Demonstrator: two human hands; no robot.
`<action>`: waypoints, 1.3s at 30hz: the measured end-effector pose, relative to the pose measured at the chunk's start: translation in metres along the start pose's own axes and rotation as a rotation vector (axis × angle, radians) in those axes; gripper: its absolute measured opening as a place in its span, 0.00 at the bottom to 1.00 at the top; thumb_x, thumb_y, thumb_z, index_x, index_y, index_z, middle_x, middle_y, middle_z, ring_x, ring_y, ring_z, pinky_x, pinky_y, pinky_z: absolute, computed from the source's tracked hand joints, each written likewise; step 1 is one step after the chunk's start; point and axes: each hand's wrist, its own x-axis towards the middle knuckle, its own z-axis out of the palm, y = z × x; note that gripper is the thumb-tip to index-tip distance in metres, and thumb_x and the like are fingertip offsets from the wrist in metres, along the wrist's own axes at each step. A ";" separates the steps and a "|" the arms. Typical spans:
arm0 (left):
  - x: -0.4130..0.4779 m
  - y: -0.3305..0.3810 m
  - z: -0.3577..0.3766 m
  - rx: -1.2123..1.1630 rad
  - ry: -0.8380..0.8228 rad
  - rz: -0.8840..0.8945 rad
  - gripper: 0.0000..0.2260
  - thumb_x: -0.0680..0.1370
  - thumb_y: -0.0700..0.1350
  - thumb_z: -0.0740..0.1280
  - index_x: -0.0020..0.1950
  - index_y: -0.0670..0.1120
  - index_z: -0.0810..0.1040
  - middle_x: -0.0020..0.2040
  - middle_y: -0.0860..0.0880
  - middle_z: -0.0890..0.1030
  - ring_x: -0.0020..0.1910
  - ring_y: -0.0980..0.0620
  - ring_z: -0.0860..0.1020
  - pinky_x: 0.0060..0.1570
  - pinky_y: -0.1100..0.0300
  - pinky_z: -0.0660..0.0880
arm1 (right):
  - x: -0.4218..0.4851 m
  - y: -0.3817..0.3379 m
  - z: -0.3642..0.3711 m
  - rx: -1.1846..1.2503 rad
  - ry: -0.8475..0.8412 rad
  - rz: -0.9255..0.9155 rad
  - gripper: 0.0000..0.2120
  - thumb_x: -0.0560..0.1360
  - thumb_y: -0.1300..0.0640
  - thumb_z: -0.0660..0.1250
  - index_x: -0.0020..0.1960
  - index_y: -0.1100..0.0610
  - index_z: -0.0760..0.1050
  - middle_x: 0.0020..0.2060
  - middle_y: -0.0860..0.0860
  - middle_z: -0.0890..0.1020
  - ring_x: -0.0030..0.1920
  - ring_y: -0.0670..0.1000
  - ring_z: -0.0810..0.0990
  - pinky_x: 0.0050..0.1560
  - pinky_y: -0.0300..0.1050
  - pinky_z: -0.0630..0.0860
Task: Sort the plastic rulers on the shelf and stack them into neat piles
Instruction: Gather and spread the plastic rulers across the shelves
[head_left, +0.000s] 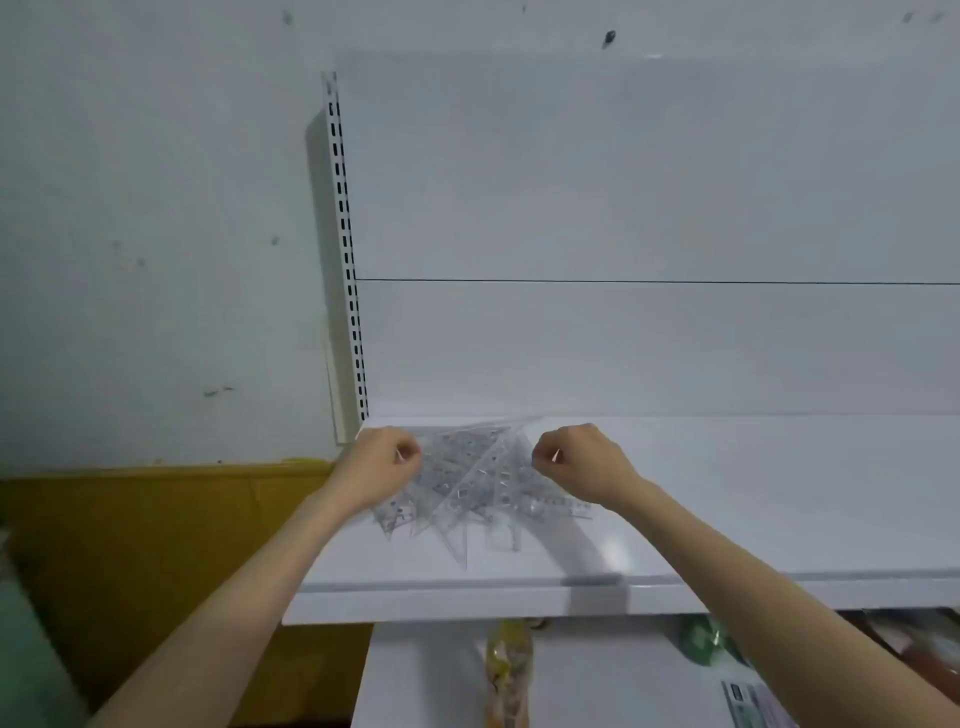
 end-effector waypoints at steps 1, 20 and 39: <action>0.006 0.002 0.008 -0.034 -0.020 0.010 0.06 0.77 0.43 0.65 0.42 0.48 0.81 0.39 0.55 0.78 0.39 0.56 0.76 0.39 0.66 0.71 | 0.009 0.001 0.007 0.004 -0.003 0.039 0.10 0.76 0.53 0.62 0.47 0.55 0.80 0.46 0.50 0.82 0.49 0.53 0.78 0.44 0.44 0.75; 0.057 0.039 0.054 -0.055 -0.172 -0.095 0.08 0.70 0.36 0.65 0.32 0.44 0.74 0.30 0.43 0.73 0.29 0.50 0.67 0.31 0.62 0.68 | 0.060 0.017 0.026 0.538 -0.295 0.468 0.19 0.69 0.57 0.75 0.30 0.58 0.66 0.18 0.48 0.69 0.20 0.47 0.63 0.23 0.37 0.60; 0.075 0.158 0.084 -0.701 -0.124 -0.184 0.06 0.80 0.43 0.59 0.51 0.42 0.72 0.38 0.43 0.81 0.23 0.46 0.76 0.23 0.59 0.73 | -0.025 0.096 -0.043 1.097 0.044 0.434 0.07 0.79 0.55 0.63 0.47 0.59 0.72 0.37 0.60 0.80 0.35 0.56 0.82 0.40 0.52 0.82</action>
